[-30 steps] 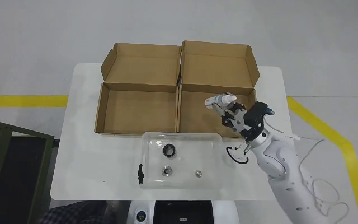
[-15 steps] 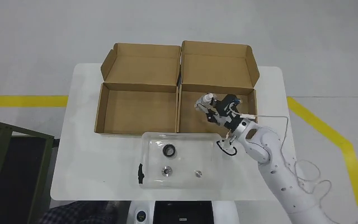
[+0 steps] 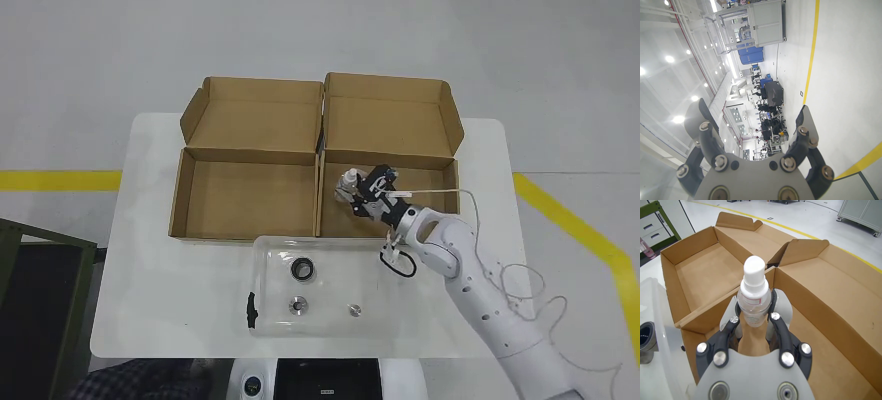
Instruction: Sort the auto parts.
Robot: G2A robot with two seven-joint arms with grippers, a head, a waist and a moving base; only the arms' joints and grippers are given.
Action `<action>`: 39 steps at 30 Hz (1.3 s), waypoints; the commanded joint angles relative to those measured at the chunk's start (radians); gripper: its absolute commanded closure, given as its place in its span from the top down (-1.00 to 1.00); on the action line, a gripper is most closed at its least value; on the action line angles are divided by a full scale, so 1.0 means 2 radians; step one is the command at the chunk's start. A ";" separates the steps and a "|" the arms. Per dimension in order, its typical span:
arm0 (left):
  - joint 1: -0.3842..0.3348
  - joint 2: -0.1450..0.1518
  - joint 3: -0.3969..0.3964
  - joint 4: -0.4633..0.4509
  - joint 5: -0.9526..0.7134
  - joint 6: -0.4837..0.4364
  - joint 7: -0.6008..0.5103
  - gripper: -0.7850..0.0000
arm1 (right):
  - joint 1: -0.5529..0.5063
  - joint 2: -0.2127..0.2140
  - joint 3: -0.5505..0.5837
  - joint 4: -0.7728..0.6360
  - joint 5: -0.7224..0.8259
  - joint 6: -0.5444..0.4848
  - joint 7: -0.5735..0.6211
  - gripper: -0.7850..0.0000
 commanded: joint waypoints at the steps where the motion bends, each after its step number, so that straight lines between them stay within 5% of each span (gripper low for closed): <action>1: 0.000 0.000 0.000 0.000 0.000 0.000 0.000 1.00 | 0.003 -0.001 -0.003 0.004 -0.005 0.001 0.002 -1.00; 12: 0.000 0.000 0.000 0.000 0.000 0.000 0.000 1.00 | 0.009 -0.005 -0.010 0.016 -0.017 0.002 0.013 -0.05; 14: 0.000 0.000 0.000 0.000 0.000 0.000 0.000 1.00 | 0.009 -0.005 -0.010 0.014 -0.016 0.002 0.014 0.96; 24: 0.000 0.000 0.000 0.000 0.000 0.000 0.000 1.00 | 0.000 -0.001 0.011 -0.042 -0.025 -0.002 0.025 1.00; 39: 0.000 0.000 0.000 0.000 0.000 0.000 0.000 1.00 | -0.051 0.022 0.078 -0.212 -0.011 -0.107 0.144 1.00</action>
